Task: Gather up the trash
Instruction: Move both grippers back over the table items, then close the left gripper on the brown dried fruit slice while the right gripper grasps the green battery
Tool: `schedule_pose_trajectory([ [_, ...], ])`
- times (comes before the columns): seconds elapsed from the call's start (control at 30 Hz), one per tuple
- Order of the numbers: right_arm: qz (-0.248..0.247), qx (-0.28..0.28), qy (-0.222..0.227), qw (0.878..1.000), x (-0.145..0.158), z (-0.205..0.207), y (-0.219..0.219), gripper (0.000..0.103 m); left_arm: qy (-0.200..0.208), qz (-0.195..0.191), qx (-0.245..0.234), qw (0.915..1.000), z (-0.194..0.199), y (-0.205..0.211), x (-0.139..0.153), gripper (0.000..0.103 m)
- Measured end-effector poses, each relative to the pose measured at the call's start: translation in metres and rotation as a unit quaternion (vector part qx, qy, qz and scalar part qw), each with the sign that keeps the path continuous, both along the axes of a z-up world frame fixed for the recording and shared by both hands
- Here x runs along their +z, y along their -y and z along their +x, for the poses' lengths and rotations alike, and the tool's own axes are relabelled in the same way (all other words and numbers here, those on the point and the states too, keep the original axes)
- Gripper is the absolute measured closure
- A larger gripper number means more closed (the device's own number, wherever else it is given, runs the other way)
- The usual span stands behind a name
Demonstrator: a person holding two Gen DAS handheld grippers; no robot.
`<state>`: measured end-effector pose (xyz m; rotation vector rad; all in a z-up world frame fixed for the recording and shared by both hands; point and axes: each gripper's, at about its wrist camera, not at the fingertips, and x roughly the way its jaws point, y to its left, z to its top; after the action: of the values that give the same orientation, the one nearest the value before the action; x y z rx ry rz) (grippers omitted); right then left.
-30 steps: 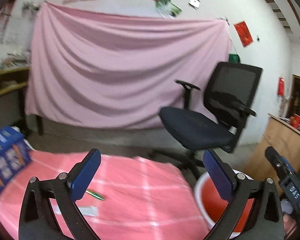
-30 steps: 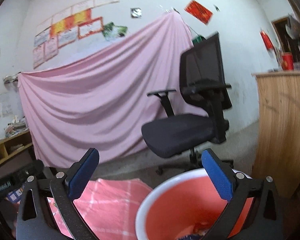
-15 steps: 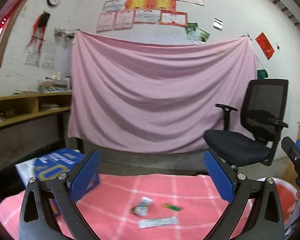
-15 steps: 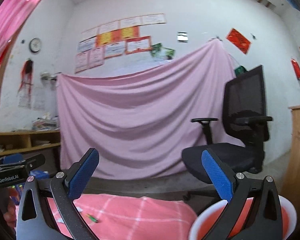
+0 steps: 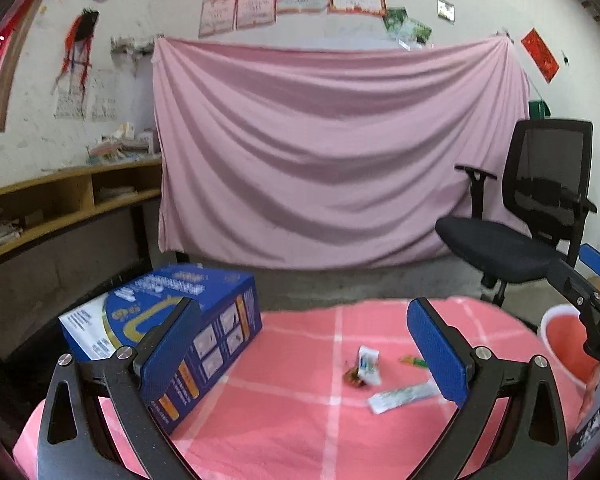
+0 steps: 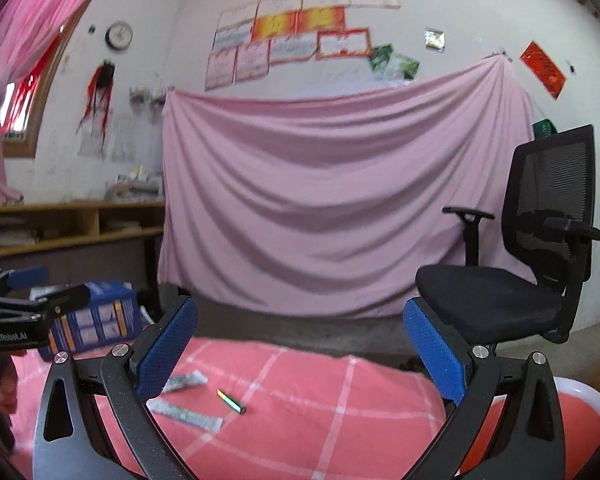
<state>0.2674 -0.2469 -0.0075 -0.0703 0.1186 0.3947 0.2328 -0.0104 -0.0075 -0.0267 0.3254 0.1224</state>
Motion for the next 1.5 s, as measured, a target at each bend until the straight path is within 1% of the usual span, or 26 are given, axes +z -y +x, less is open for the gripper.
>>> schedule_pose_trajectory([
  [0.17,-0.015,0.002,-0.053,0.998,-0.009,0.016,-0.004,0.0,-0.058,-0.014,-0.019,0.9981,0.018,-0.007,-0.014,0.002],
  [0.3,-0.026,0.008,-0.097,0.995,-0.018,0.029,-0.008,0.0,-0.093,-0.008,-0.034,0.995,0.03,-0.006,-0.024,0.002],
  [0.37,-0.033,0.012,-0.118,0.992,-0.022,0.036,-0.01,0.0,-0.112,-0.012,-0.044,0.9927,0.037,-0.006,-0.028,0.003],
  [0.43,-0.039,0.019,-0.135,0.99,-0.026,0.041,-0.013,0.004,-0.129,-0.019,-0.055,0.99,0.044,-0.005,-0.032,0.005],
  [0.47,-0.043,0.021,-0.142,0.989,-0.027,0.043,-0.014,0.007,-0.137,-0.022,-0.061,0.9884,0.047,-0.006,-0.033,0.007],
  [0.5,-0.048,0.025,-0.152,0.987,-0.029,0.046,-0.016,0.008,-0.146,-0.025,-0.067,0.9867,0.049,-0.005,-0.034,0.013],
  [0.53,-0.053,0.03,-0.161,0.985,-0.031,0.049,-0.018,0.011,-0.156,-0.029,-0.072,0.9847,0.052,-0.004,-0.035,0.021],
  [0.57,-0.058,0.037,-0.171,0.983,-0.033,0.051,-0.021,0.017,-0.172,-0.034,-0.081,0.9812,0.058,-0.004,-0.039,0.024],
  [0.63,-0.068,0.044,-0.188,0.979,-0.036,0.057,-0.024,0.022,-0.194,-0.042,-0.092,0.9757,0.066,-0.004,-0.042,0.036],
  [0.67,-0.073,0.048,-0.198,0.976,-0.038,0.06,-0.026,0.027,-0.208,-0.048,-0.099,0.9719,0.07,-0.004,-0.046,0.039],
  [0.7,-0.077,0.054,-0.207,0.974,-0.04,0.063,-0.028,0.032,-0.219,-0.052,-0.105,0.9687,0.074,-0.004,-0.047,0.045],
  [0.73,-0.083,0.059,-0.218,0.971,-0.043,0.066,-0.03,0.035,-0.23,-0.055,-0.11,0.9654,0.077,-0.004,-0.049,0.05],
  [0.8,-0.091,0.068,-0.239,0.964,-0.049,0.072,-0.035,0.042,-0.248,-0.059,-0.118,0.9598,0.082,-0.003,-0.053,0.053],
  [0.9,-0.104,0.087,-0.266,0.954,-0.056,0.08,-0.042,0.045,-0.271,-0.057,-0.127,0.9523,0.089,0.0,-0.058,0.053],
  [1.0,-0.12,0.097,-0.284,0.946,-0.061,0.087,-0.048,0.054,-0.271,-0.05,-0.135,0.9517,0.092,0.002,-0.056,0.054],
  [1.1,-0.133,0.105,-0.3,0.939,-0.067,0.092,-0.054,0.059,-0.274,-0.04,-0.141,0.9505,0.097,0.004,-0.056,0.055],
  [1.27,-0.142,0.123,-0.321,0.928,-0.073,0.099,-0.06,0.066,-0.278,-0.03,-0.151,0.9481,0.104,0.006,-0.058,0.061],
  [1.43,-0.144,0.137,-0.337,0.92,-0.078,0.106,-0.068,0.069,-0.282,-0.019,-0.149,0.9475,0.111,0.012,-0.061,0.07],
  [1.5,-0.153,0.143,-0.343,0.916,-0.081,0.107,-0.072,0.074,-0.284,-0.014,-0.149,0.9472,0.11,0.015,-0.062,0.074],
])
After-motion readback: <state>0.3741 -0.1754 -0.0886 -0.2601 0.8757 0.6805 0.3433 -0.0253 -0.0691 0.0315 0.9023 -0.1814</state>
